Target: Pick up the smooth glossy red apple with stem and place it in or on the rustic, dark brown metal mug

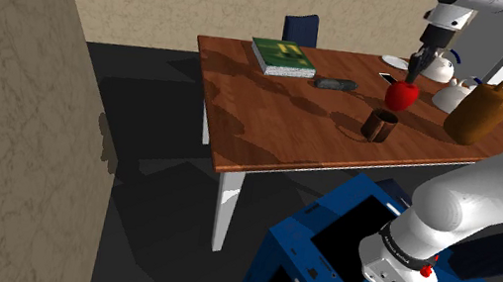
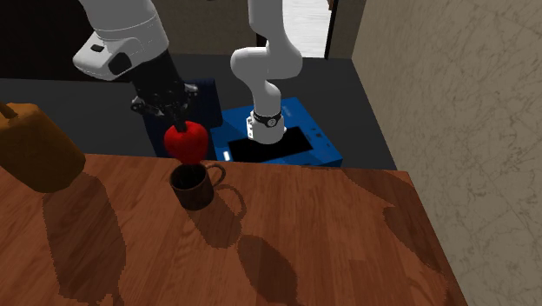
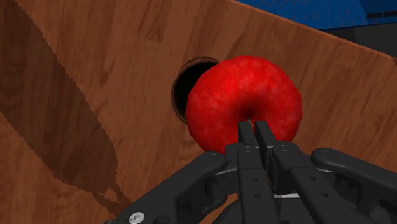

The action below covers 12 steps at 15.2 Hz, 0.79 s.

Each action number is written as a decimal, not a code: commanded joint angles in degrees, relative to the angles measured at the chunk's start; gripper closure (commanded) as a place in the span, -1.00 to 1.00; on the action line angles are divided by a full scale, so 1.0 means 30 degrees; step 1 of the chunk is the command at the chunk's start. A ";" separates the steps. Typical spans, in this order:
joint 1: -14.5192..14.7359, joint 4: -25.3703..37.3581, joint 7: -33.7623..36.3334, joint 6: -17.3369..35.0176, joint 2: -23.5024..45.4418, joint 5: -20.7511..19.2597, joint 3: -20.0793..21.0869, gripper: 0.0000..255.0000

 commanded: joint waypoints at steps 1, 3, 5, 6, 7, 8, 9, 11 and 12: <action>-0.0018 -0.0532 -0.0004 0.0573 0.0031 -0.0015 -0.0048 1.00; -0.0034 -0.1013 -0.0007 0.1087 0.0066 -0.0028 -0.0092 1.00; -0.0049 -0.1478 -0.0015 0.1604 0.0119 -0.0037 -0.0139 1.00; -0.0056 -0.1704 -0.0021 0.1862 0.0153 -0.0040 -0.0164 1.00; -0.0067 -0.2090 -0.0034 0.2314 0.0222 -0.0042 -0.0209 1.00; -0.0067 -0.2094 -0.0033 0.2314 0.0217 -0.0043 -0.0208 1.00; -0.0067 -0.2091 -0.0034 0.2314 0.0221 -0.0042 -0.0208 1.00; -0.0067 -0.2090 -0.0034 0.2314 0.0222 -0.0041 -0.0208 1.00; -0.0068 -0.2090 -0.0034 0.2314 0.0222 -0.0041 -0.0208 1.00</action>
